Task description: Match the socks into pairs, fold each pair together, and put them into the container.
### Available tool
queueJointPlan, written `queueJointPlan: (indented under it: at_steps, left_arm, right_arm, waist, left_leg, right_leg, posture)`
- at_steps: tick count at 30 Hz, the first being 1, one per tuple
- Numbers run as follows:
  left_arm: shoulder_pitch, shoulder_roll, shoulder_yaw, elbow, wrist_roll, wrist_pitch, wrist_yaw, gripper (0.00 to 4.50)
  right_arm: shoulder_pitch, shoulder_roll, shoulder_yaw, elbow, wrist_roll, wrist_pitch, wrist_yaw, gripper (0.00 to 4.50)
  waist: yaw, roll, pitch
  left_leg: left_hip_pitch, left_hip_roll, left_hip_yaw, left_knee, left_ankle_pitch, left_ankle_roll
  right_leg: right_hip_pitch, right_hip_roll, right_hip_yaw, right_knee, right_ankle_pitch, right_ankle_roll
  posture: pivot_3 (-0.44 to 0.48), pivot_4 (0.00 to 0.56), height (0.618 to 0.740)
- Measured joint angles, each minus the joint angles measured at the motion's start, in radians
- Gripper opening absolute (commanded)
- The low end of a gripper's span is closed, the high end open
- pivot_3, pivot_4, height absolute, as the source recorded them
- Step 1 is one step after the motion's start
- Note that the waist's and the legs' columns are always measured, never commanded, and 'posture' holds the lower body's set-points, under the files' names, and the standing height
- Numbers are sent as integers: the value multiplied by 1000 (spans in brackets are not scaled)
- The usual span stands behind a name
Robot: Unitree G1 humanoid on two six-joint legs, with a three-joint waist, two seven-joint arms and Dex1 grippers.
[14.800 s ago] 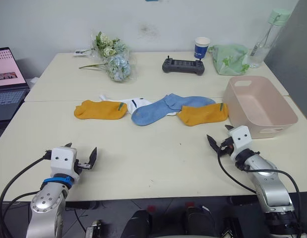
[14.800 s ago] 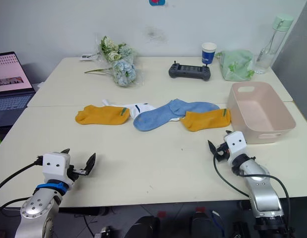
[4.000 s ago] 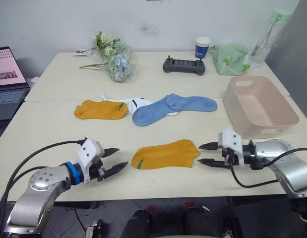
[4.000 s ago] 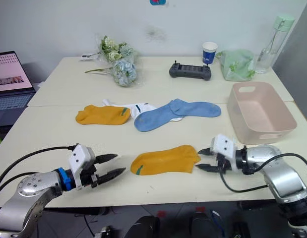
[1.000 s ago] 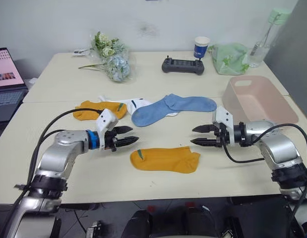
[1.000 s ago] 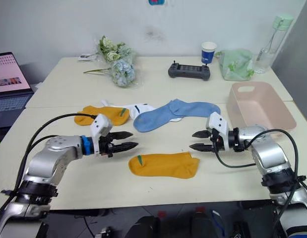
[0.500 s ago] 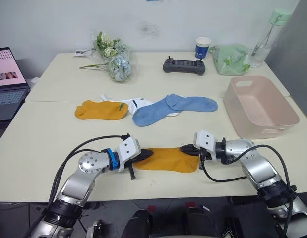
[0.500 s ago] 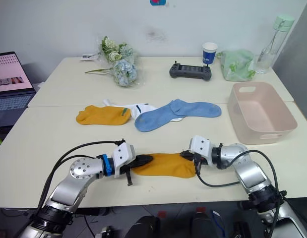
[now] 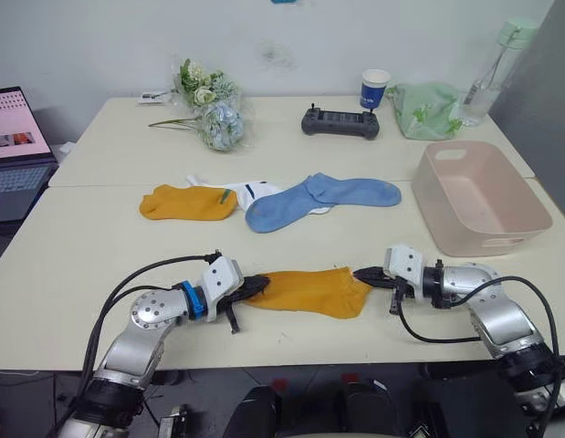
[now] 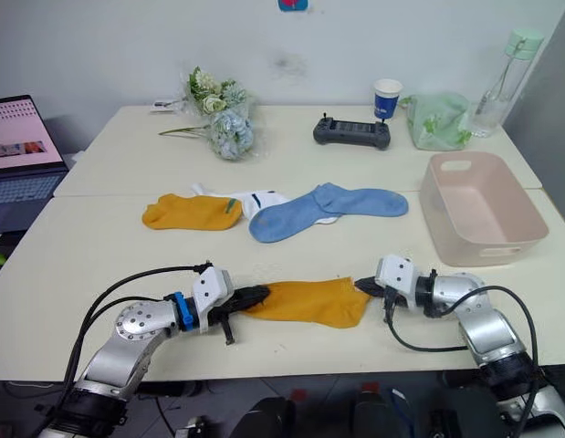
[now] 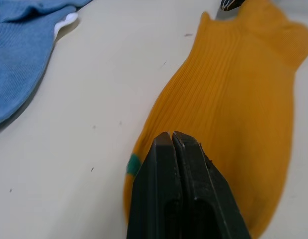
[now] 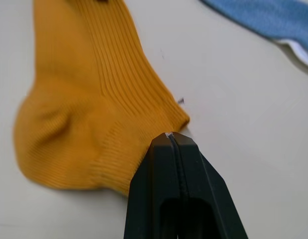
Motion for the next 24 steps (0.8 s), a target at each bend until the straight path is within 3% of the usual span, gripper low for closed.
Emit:
queueJointPlan:
  at_steps: [7,17,21,24]
  left_arm:
    - [46,89,-2,-86,1,71,-30,32]
    - [70,92,-13,-72,42,69,-17,32]
    - [104,90,35,-81,-51,141,-33,32]
    - [129,86,78,-102,-120,220,-31,32]
  right_arm:
    - [25,17,61,-88,-1,50,20,0]
    - [15,-38,79,0,-103,-61,25,0]
    - [11,-71,66,28,-96,-109,51,0]
    - [21,-75,13,23,-13,-42,69,0]
  waist:
    - [-1,0,0]
    - [1,0,0]
    - [1,0,0]
    - [1,0,0]
  left_leg:
    - [1,0,0,-1,0,0]
    - [1,0,0,0,0,0]
    - [1,0,0,0,0,0]
    - [0,0,0,0,0,0]
  right_leg:
    - [0,1,0,0,0,0]
    - [1,1,0,0,0,0]
    - [1,1,0,0,0,0]
    - [1,1,0,0,0,0]
  posture:
    - [0,150,740]
    - [0,150,740]
    - [0,150,740]
    - [0,150,740]
